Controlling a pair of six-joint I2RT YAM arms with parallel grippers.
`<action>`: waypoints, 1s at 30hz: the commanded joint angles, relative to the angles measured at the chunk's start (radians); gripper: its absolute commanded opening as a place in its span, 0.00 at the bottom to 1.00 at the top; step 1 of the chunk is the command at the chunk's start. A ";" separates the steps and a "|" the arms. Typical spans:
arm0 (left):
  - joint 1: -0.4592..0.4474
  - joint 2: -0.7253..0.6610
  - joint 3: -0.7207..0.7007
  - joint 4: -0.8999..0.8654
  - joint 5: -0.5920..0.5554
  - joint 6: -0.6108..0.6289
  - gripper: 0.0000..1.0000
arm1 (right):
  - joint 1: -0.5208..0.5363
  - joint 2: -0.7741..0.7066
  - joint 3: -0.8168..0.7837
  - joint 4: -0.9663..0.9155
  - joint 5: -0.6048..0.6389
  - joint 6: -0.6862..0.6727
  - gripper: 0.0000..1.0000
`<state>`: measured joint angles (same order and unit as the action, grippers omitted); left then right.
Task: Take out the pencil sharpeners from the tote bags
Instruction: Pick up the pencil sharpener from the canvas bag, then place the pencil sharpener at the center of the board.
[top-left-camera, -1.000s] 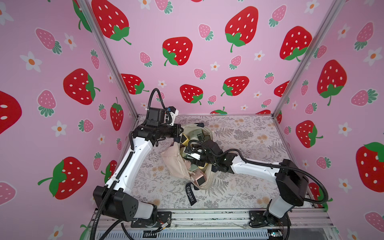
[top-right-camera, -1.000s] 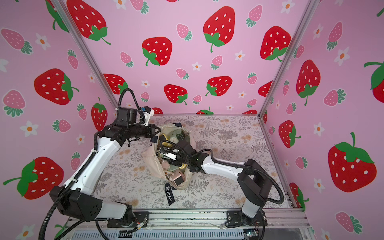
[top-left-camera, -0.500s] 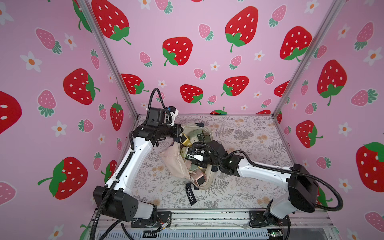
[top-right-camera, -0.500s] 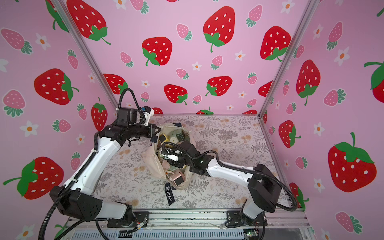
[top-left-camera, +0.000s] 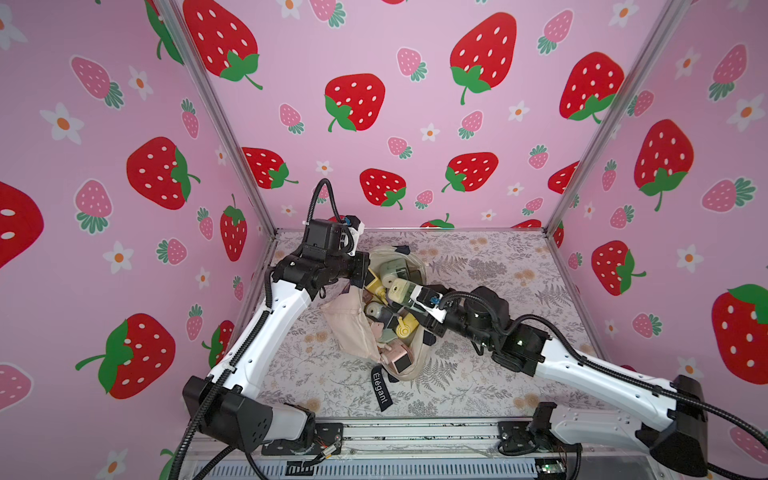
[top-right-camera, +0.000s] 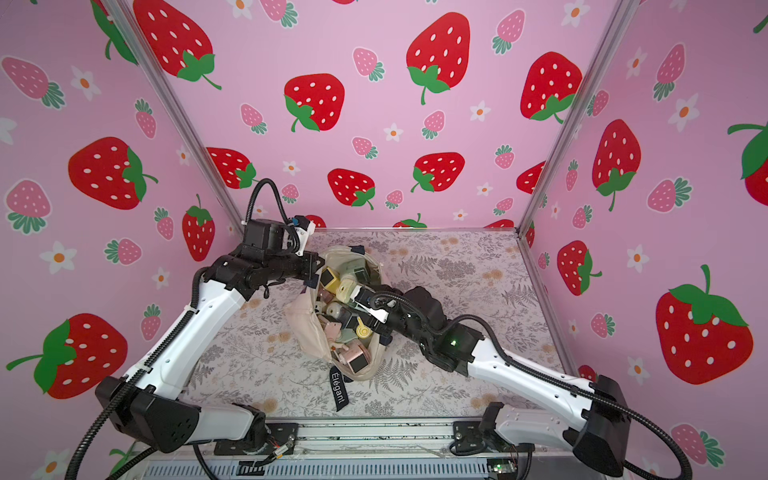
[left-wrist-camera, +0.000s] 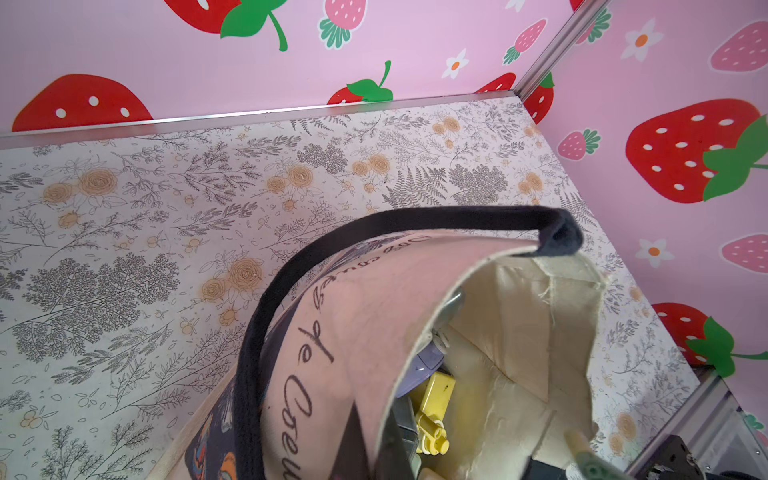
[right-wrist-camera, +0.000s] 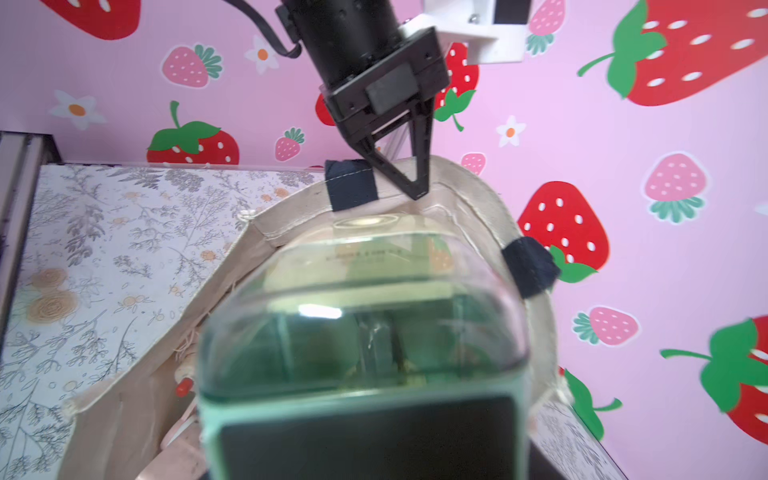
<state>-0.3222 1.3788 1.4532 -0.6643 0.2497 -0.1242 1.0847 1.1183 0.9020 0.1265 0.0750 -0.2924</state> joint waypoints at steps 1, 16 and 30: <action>-0.007 -0.017 0.018 0.040 -0.037 0.028 0.00 | -0.002 -0.067 -0.059 0.131 0.191 0.001 0.29; 0.014 -0.023 0.008 0.046 -0.043 0.026 0.00 | -0.288 -0.123 -0.156 0.127 0.466 0.307 0.28; 0.023 -0.017 0.014 0.041 -0.022 0.021 0.00 | -0.425 0.424 0.113 -0.077 0.132 0.423 0.29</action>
<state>-0.3130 1.3788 1.4494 -0.6548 0.2211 -0.1165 0.6693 1.5074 0.9585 0.0486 0.3077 0.1047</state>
